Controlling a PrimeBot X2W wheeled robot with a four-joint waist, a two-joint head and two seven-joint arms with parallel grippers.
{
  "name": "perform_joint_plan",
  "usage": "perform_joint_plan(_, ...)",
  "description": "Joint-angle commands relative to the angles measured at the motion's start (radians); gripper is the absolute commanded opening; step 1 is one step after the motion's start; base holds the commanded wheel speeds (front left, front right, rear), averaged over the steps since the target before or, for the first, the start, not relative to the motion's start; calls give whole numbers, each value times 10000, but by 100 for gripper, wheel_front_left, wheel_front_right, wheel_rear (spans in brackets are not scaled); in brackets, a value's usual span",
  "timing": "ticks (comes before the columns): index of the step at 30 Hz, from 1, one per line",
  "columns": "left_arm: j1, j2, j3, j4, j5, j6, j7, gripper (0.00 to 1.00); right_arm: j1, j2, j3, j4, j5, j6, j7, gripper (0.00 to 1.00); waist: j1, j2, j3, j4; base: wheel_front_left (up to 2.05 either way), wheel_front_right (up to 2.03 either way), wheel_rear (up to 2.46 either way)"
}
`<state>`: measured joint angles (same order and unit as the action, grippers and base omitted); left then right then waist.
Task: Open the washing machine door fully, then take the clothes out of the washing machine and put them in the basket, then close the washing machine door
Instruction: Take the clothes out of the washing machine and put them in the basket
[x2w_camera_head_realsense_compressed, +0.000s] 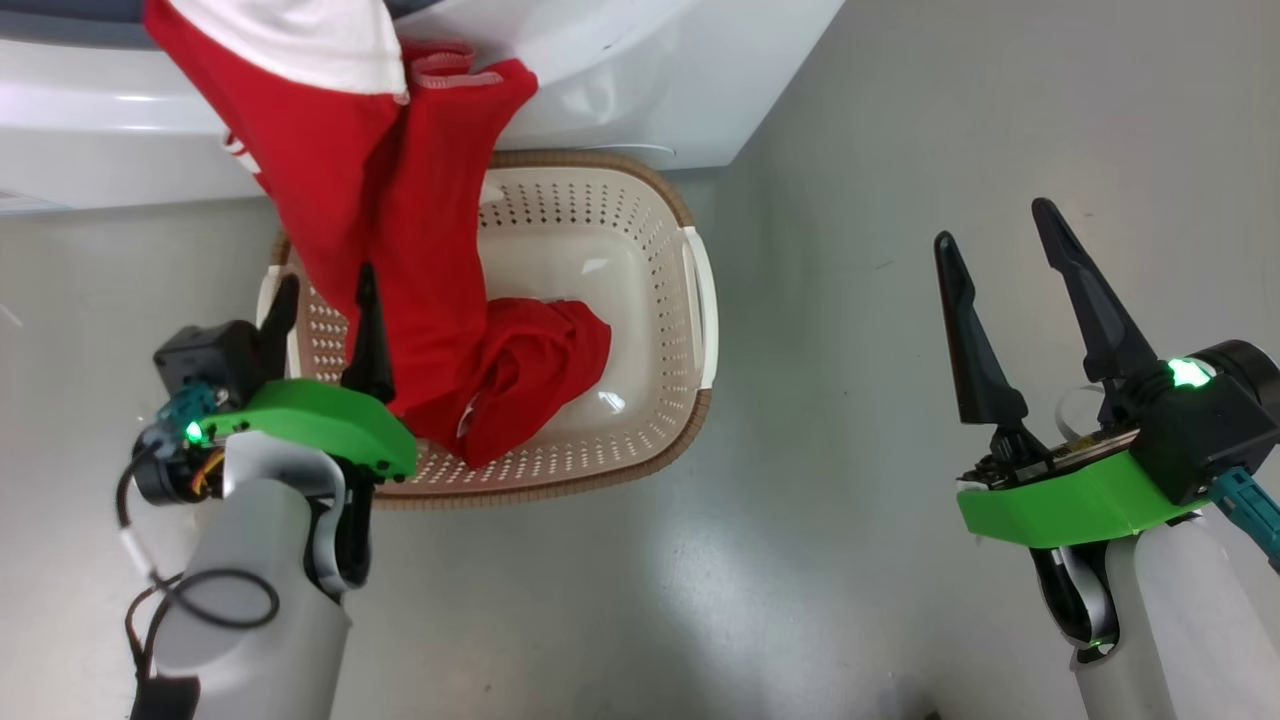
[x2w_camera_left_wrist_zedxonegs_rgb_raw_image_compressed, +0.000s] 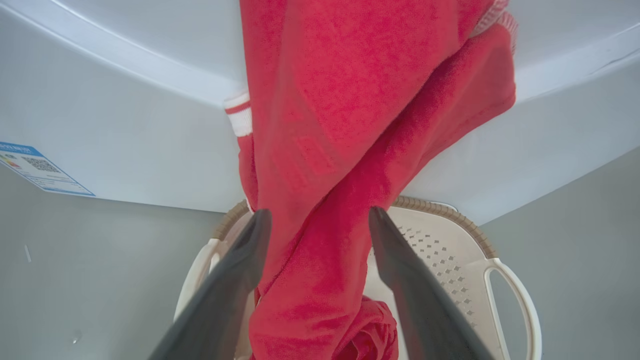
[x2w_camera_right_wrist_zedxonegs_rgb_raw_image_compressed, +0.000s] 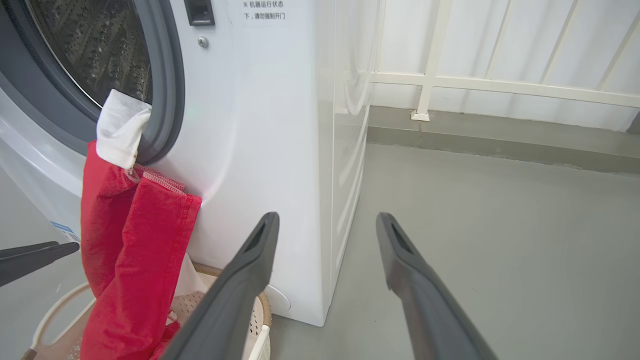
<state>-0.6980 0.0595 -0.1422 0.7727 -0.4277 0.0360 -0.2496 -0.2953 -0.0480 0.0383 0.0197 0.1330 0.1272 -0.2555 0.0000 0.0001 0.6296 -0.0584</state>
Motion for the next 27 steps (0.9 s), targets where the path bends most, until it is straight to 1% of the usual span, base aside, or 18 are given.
perform_joint_plan(1, 518, 251, 373, -710, 220, 106, -121, 100, 189, -22, 162, -229, 50, 35, -63, 100, 0, -1, -47, 51, 0, 0, 0)
perform_joint_plan(2, 518, 251, 373, -710, 220, 106, -121, 100, 189, -22, 162, -229, 50, 35, -63, 100, 0, -1, -47, 51, 0, 0, 0)
perform_joint_plan(3, 691, 227, 442, -1065, 317, 126, -121, 100, 197, -22, 164, -227, 54, 35, -63, 100, 0, -1, -67, 68, 0, 0, 0)
perform_joint_plan(4, 1033, 176, 557, -1779, 491, 147, -121, 100, 227, -22, 167, -220, 58, 35, -63, 100, 0, -1, -114, 99, 0, 0, 0)
perform_joint_plan(9, 1889, 79, 611, -3427, 926, 268, -121, 100, 298, -22, 169, -185, 69, 35, -63, 100, 0, -1, -250, 152, 0, 0, 0)
perform_joint_plan(17, 3079, -10, 245, -5638, 1214, 650, -86, 100, 380, -22, 194, -160, 88, 35, -63, 100, 0, -1, -440, 192, 0, 0, 0)
perform_joint_plan(26, 4291, -39, -207, -7995, 1300, 1276, 745, 100, 434, -22, 208, -170, 117, 35, -63, 100, 0, -1, -551, 179, 0, 0, 0)
perform_joint_plan(27, 4291, -39, -207, -7995, 1300, 1276, 745, 100, 434, -22, 208, -170, 117, 35, -63, 100, 0, -1, -551, 179, 0, 0, 0)
